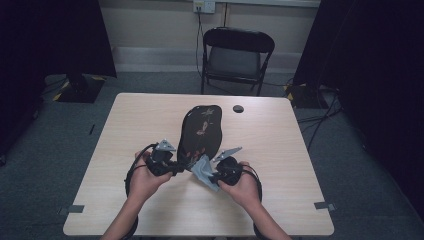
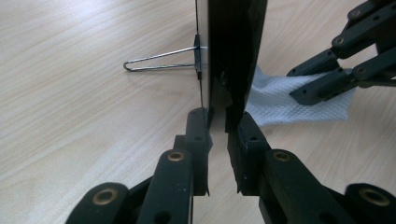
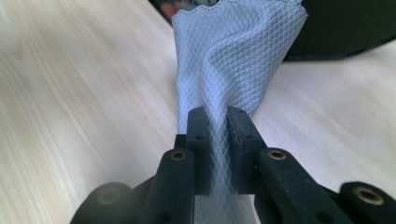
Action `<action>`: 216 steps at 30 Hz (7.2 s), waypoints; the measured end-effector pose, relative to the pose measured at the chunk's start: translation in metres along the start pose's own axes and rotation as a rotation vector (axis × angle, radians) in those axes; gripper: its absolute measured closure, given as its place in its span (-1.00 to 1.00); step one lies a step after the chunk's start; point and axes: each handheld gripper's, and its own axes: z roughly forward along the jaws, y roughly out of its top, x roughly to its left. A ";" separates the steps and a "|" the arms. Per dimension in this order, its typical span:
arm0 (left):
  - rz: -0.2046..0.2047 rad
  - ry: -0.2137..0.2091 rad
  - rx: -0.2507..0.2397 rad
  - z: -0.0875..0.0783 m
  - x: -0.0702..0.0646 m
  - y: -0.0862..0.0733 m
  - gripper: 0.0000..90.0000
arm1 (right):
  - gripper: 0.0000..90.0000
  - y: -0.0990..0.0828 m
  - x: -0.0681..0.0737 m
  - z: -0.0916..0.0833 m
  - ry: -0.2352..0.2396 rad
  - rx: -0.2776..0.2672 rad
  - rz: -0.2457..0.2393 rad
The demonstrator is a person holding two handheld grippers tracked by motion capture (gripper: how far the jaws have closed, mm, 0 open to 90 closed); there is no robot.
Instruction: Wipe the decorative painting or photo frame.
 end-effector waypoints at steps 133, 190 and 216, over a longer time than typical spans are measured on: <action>-0.004 0.001 -0.004 0.001 -0.002 0.001 0.75 | 0.80 0.100 0.018 -0.114 -0.092 -0.225 -0.130; -0.017 0.009 -0.021 0.001 -0.001 0.001 0.75 | 0.79 -0.009 0.004 0.009 -0.034 0.080 -0.053; -0.024 0.021 -0.038 0.008 0.000 0.004 0.74 | 0.80 0.051 0.022 -0.077 -0.056 -0.214 -0.102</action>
